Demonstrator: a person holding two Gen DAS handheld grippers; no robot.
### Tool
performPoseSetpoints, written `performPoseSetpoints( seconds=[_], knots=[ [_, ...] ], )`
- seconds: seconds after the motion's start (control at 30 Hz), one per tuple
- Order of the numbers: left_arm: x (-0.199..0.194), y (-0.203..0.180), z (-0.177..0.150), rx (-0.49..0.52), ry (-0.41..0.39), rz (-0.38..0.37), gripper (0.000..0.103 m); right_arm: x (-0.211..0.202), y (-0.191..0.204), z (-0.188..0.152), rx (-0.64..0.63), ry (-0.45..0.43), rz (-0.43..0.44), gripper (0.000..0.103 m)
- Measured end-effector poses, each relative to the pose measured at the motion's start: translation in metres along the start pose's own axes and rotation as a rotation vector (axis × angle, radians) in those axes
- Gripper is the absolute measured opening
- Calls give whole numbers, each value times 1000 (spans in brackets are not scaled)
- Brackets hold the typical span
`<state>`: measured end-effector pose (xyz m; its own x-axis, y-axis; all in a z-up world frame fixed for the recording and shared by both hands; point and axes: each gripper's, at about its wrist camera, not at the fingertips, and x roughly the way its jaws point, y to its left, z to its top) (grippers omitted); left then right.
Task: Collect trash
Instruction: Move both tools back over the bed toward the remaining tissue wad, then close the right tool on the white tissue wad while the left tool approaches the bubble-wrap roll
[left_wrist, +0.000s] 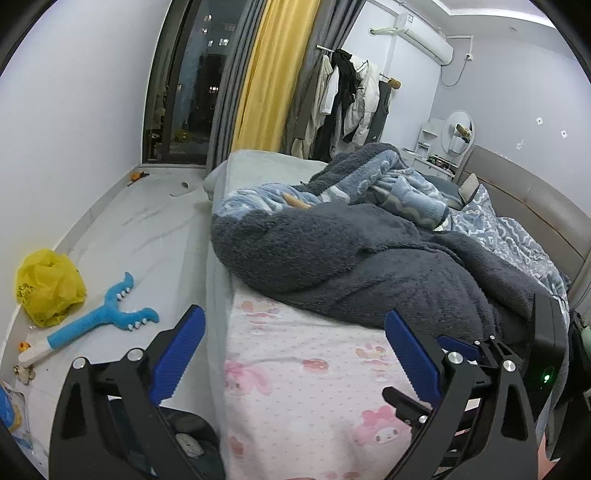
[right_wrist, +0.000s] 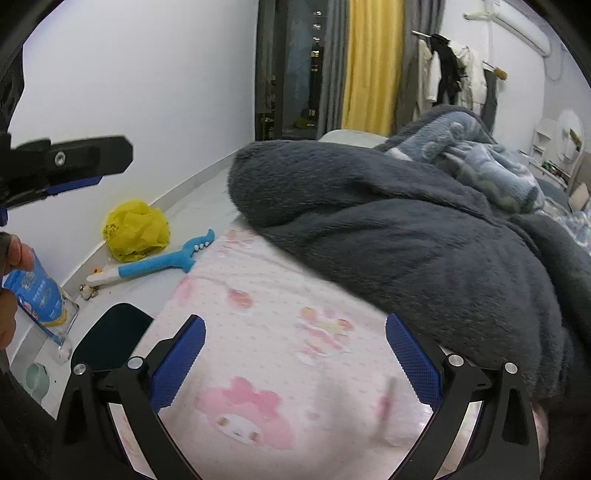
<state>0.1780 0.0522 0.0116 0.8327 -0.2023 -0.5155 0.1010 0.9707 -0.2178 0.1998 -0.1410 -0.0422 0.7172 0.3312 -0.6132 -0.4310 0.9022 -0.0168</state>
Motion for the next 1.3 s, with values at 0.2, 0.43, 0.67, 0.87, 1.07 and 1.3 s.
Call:
performPoseSetpoints(
  seconds=[0.2,0.43,0.67,0.87,1.07,1.3],
  knots=[
    [10,-17,-4,0,12,-21,99,-11,-38,-9,78,-11,-26,99],
    [22,-36,-8,4,27,-44,99,-24,-77,-21,160,-15,-18,99],
    [33,-50,-13,-5,51,-71,99,-34,-102,-33,206,-14,-1,99],
    [45,-62,-19,-14,79,-95,99,-37,-116,-44,228,-1,14,91],
    [56,-73,-23,-20,112,-120,99,-38,-129,-54,249,18,38,80],
    [68,-90,-31,-7,142,-145,99,-34,-143,-67,304,48,91,73]
  ],
)
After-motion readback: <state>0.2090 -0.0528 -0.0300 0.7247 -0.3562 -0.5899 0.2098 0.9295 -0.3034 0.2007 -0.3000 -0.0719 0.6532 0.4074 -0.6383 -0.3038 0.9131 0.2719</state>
